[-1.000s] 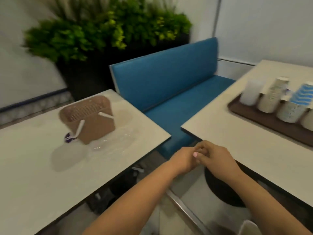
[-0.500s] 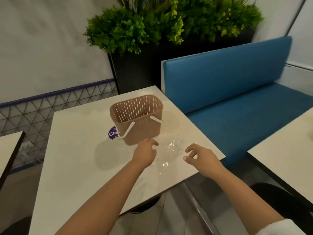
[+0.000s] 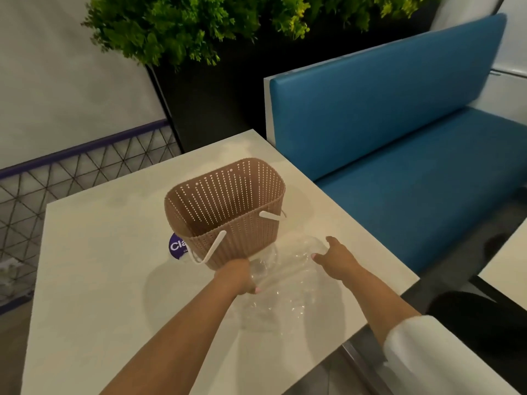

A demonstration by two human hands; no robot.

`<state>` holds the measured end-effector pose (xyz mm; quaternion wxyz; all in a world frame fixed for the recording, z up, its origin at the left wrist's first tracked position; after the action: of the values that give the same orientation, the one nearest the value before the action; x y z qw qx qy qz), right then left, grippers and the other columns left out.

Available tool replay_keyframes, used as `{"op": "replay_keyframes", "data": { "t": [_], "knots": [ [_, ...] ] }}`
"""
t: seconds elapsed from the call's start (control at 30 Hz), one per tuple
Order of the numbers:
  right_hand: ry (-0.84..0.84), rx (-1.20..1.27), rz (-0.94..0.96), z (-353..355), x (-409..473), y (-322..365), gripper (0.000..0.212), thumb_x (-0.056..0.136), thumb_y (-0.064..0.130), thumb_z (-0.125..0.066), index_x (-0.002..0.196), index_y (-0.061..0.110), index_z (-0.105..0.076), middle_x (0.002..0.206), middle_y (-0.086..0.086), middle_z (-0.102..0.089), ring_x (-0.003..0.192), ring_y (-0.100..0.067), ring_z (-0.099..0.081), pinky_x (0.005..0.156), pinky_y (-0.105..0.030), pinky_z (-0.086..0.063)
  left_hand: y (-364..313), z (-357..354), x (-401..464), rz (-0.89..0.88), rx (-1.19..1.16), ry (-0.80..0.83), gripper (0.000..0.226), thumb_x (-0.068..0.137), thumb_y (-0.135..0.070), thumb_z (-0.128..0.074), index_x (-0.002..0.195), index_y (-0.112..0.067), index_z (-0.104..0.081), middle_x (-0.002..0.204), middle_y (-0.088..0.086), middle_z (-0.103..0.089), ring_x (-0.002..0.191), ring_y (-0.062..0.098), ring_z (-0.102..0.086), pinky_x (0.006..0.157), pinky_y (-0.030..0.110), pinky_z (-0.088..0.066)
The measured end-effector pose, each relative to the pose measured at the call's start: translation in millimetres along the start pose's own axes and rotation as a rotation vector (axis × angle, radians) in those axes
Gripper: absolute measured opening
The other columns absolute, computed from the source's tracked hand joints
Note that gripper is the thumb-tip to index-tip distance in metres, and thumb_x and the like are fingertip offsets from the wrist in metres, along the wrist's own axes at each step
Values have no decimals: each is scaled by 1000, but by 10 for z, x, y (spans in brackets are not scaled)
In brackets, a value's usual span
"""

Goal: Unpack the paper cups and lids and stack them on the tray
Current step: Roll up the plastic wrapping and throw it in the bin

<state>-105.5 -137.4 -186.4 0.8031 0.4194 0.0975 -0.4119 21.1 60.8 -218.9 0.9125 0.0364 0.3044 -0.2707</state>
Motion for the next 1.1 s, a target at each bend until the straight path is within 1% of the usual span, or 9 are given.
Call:
{"op": "replay_keyframes", "data": {
  "t": [0.2, 0.43, 0.53, 0.7, 0.8, 0.87, 0.97, 1.03, 1.1],
  "knots": [
    [-41, -128, -80, 109, 101, -123, 44, 96, 38, -51, 116, 0, -60, 100, -12, -60, 98, -30, -60, 74, -31, -43, 48, 17, -54, -41, -190, 12, 64, 84, -23, -72, 141, -13, -44, 135, 7, -54, 122, 24, -53, 89, 25, -44],
    [-89, 463, -62, 1044, -392, -275, 32, 98, 36, -49, 102, 8, -63, 95, -4, -70, 88, -21, -67, 87, -39, -52, -460, 253, -376, -313, -652, 23, 31, 72, -24, -83, 97, -11, -70, 102, 2, -68, 95, 19, -61, 85, 33, -46],
    [-236, 475, 43, 1517, -734, -326, 36, 97, 33, -52, 97, -2, -61, 90, -10, -68, 73, -16, -67, 63, -29, -53, -934, 395, -627, -412, -596, 99, 46, 72, -26, -83, 114, -23, -66, 120, -4, -64, 108, 16, -60, 101, 34, -45],
    [-384, 368, 271, 2224, -1388, -335, 38, 95, 33, -54, 83, -2, -60, 72, -7, -63, 71, -20, -59, 74, -35, -48, -2069, 704, -1309, -666, -612, 210, 74, 74, -46, -77, 138, -29, -44, 138, -14, -46, 128, 6, -42, 109, 27, -32],
    [-465, 410, 323, 2637, -1798, -468, 23, 89, 35, -64, 87, 12, -65, 81, 0, -61, 73, -11, -56, 71, -25, -45, -2686, 774, -1649, -761, -669, 160, 41, 78, -36, -77, 116, -28, -62, 116, -5, -69, 105, 6, -64, 90, 19, -47],
    [-680, 430, 294, 2975, -2092, -723, 32, 84, 38, -70, 106, 16, -63, 99, 0, -56, 87, -12, -55, 76, -25, -43, -2980, 775, -1757, -751, -789, 103, 29, 83, -25, -74, 110, -19, -67, 97, 0, -74, 83, 6, -69, 74, 17, -52],
    [-916, 424, 147, 3201, -2493, -1233, 34, 84, 42, -68, 103, 16, -57, 105, -4, -57, 97, -21, -58, 82, -30, -44, -3283, 712, -1853, -651, -1037, 46, 22, 87, -22, -70, 107, -13, -67, 96, 3, -72, 80, 10, -68, 69, 21, -55],
    [-745, 444, 30, 3047, -2538, -1497, 32, 86, 46, -63, 98, 17, -56, 107, -7, -62, 97, -28, -61, 81, -39, -52, -3527, 638, -1989, -638, -1126, 38, 21, 88, -25, -68, 105, -13, -68, 100, 5, -72, 85, 16, -69, 72, 30, -57],
    [-508, 513, -61, 2819, -2575, -1687, 51, 86, 51, -61, 118, 13, -53, 119, -8, -58, 104, -29, -59, 76, -40, -53, -3819, 570, -2213, -703, -1140, 63, 27, 91, -34, -62, 109, -14, -66, 99, 1, -73, 85, 14, -70, 70, 31, -53]
  ]
}}
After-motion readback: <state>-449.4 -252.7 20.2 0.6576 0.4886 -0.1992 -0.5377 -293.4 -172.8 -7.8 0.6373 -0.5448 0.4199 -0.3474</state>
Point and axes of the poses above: each hand's wrist, its own x-axis towards the middle knuckle, its own z-axis out of the back of the hand, y = z × x, the point moved 9 cm from there along x, towards the middle knuckle
